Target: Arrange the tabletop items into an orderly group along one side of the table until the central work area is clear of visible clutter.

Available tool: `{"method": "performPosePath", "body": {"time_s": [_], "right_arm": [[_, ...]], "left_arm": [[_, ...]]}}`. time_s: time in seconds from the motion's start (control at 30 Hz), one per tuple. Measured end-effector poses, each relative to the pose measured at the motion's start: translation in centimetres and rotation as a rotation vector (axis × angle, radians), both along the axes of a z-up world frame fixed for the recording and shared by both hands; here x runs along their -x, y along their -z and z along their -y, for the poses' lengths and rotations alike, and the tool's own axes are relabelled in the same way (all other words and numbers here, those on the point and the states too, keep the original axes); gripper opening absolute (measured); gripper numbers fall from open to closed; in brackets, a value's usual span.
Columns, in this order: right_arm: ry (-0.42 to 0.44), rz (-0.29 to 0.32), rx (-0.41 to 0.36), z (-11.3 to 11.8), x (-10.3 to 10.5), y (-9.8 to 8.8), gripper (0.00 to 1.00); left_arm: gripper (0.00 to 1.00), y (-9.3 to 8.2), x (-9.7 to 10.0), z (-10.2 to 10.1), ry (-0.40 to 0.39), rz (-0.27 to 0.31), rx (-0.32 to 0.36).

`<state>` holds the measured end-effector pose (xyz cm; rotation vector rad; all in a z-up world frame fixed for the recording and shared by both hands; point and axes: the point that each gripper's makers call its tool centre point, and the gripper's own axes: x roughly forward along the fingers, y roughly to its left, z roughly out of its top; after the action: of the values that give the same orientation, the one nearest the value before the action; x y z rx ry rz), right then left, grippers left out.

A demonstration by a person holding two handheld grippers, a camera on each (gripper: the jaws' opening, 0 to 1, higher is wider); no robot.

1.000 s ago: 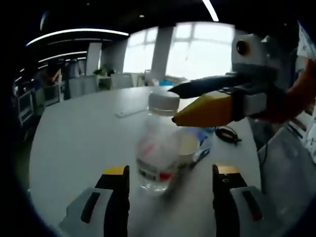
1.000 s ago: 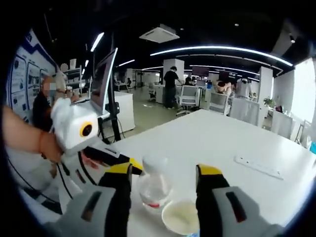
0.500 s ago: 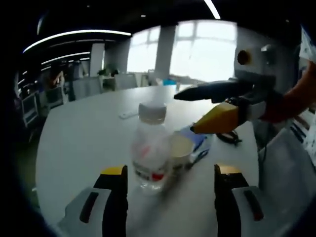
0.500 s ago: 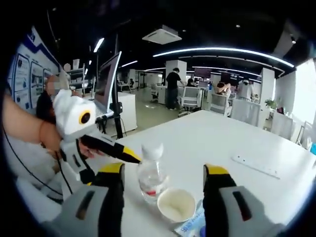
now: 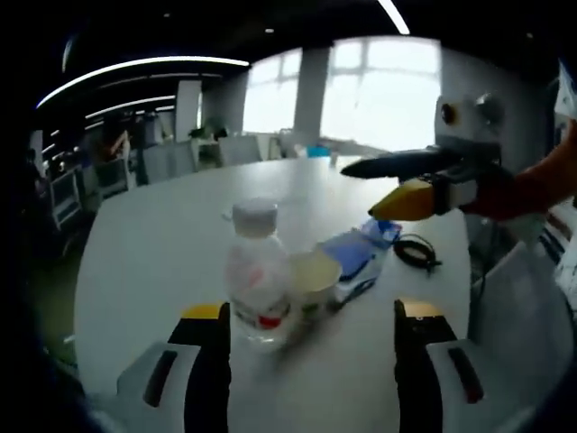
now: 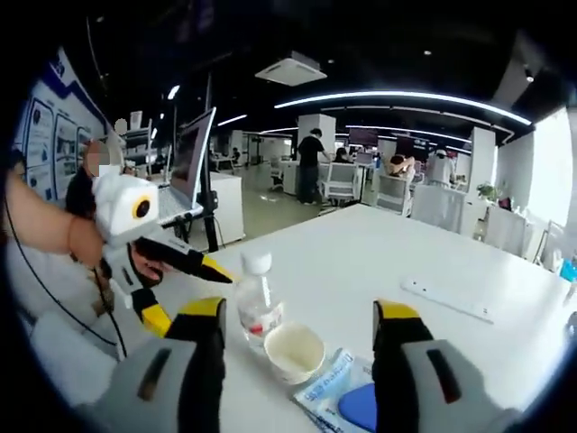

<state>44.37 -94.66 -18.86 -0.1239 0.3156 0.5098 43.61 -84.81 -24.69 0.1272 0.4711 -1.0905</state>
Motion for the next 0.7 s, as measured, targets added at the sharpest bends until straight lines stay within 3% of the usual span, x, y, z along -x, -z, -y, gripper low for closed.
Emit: {"method": "performPosePath", "body": {"time_s": [0.7], "right_arm": [[0.076, 0.020, 0.005, 9.2, 5.9, -0.9, 0.65]], "left_arm": [[0.75, -3.1, 4.4, 0.8, -0.042, 0.044, -0.010]]}}
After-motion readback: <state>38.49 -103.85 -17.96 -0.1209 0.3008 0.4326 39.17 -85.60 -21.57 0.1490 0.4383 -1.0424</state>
